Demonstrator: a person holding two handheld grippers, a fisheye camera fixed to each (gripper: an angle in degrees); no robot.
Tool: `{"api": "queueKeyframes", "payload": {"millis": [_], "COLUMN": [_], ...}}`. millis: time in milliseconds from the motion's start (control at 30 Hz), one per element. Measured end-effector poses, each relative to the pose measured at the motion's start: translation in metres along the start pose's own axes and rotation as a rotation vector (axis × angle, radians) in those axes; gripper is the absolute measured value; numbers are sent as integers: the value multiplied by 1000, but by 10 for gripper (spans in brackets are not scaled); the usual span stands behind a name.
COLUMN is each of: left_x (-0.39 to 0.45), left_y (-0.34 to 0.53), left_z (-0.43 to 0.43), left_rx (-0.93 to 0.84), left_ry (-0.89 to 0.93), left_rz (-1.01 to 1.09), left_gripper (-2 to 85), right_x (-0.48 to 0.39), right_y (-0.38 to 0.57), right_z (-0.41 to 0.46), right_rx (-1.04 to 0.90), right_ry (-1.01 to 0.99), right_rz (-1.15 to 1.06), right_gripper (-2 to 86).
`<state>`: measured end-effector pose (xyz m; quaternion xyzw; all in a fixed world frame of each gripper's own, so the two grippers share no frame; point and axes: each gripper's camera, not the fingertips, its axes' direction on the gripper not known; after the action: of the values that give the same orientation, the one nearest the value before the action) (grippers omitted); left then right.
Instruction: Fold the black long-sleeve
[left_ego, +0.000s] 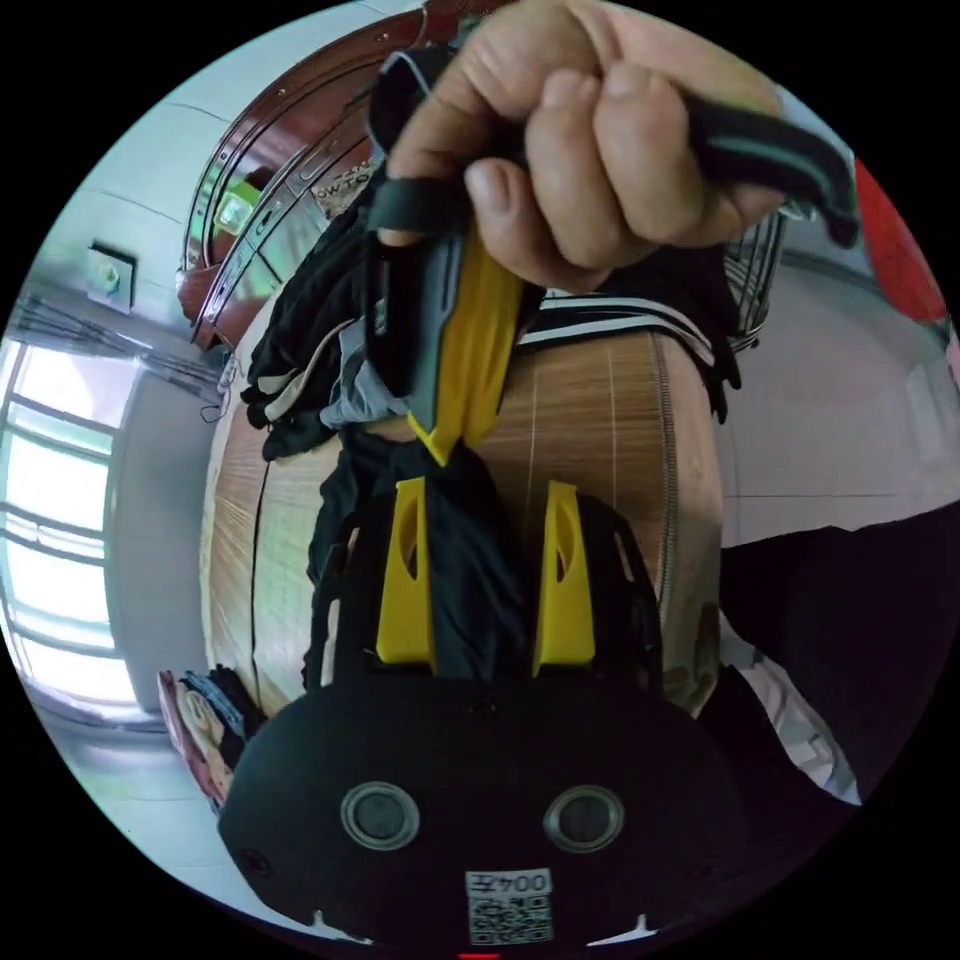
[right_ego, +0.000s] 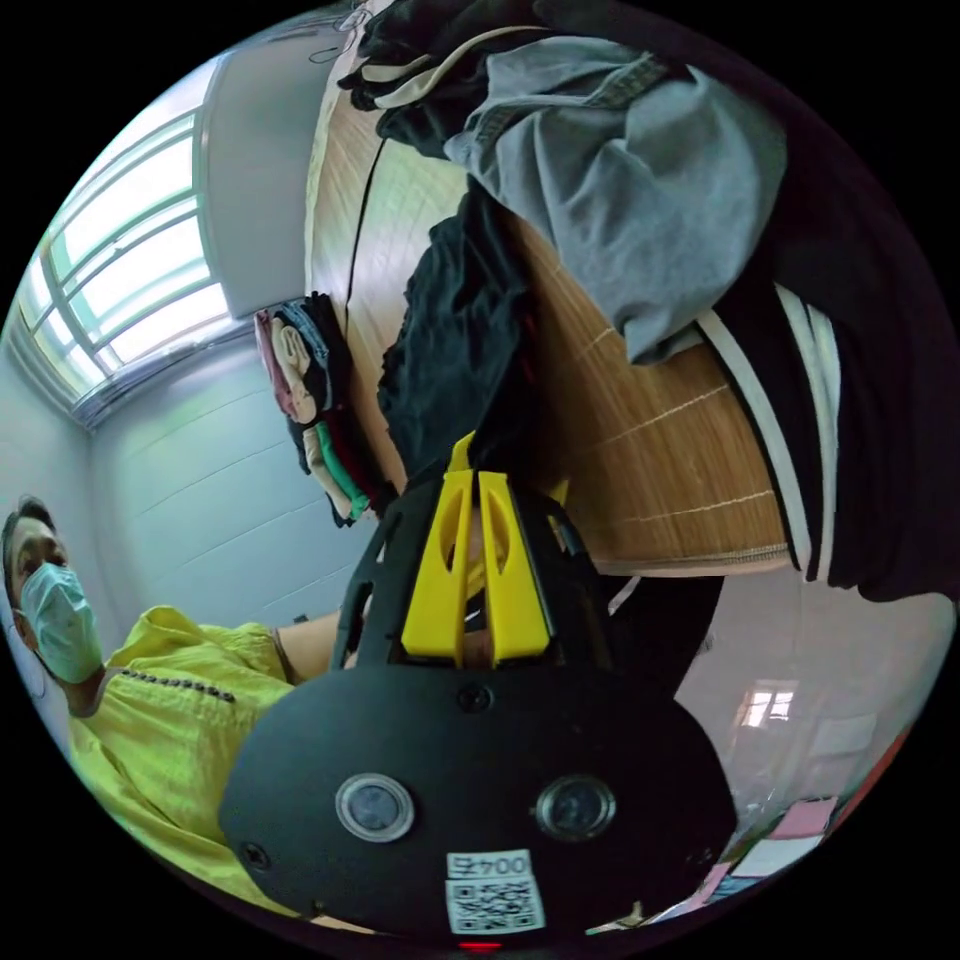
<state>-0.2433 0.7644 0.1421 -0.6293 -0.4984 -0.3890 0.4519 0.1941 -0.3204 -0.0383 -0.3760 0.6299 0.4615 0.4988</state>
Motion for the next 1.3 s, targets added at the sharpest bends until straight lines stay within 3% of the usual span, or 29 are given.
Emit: {"api": "queueKeyframes", "payload": {"millis": [100, 133, 267, 467, 600, 700, 767, 900, 1067, 1300], "left_x": [-6, -17, -45, -80, -98, -115, -128, -168, -243, -334], "left_y": [-2, 0, 13, 24, 27, 26, 26, 38, 97, 250], "left_z": [8, 5, -17, -47, -68, -87, -100, -136, -194, -265], "left_rx": [-41, -36, -3, 3, 20, 27, 32, 59, 100, 270], "left_ry": [-109, -57, -16, -16, -25, -19, -9, 15, 111, 430], "left_rz": [-113, -176, -341, -484, -526, -561, -588, -680, -950, -1472], "left_gripper": [51, 35, 16, 9, 8, 8, 7, 5, 5, 9], "right_x": [-9, -12, -2, 1, -23, -43, -59, -103, -230, -388], "right_y": [-4, -6, -25, -82, -120, -148, -161, -158, -123, -68], "right_z": [-4, -10, -32, -6, 19, 30, 34, 37, 62, 175], "right_rx": [-36, -24, 43, -41, -87, -76, -52, -37, -46, -107], "right_ry": [-5, 1, -89, -195, -170, -113, -39, -3, 180, 499], "right_rz": [-42, -60, -60, -36, -67, -76, -79, -148, -269, -418], "right_gripper": [21, 44, 187, 226, 208, 140, 40, 30, 24, 23]}}
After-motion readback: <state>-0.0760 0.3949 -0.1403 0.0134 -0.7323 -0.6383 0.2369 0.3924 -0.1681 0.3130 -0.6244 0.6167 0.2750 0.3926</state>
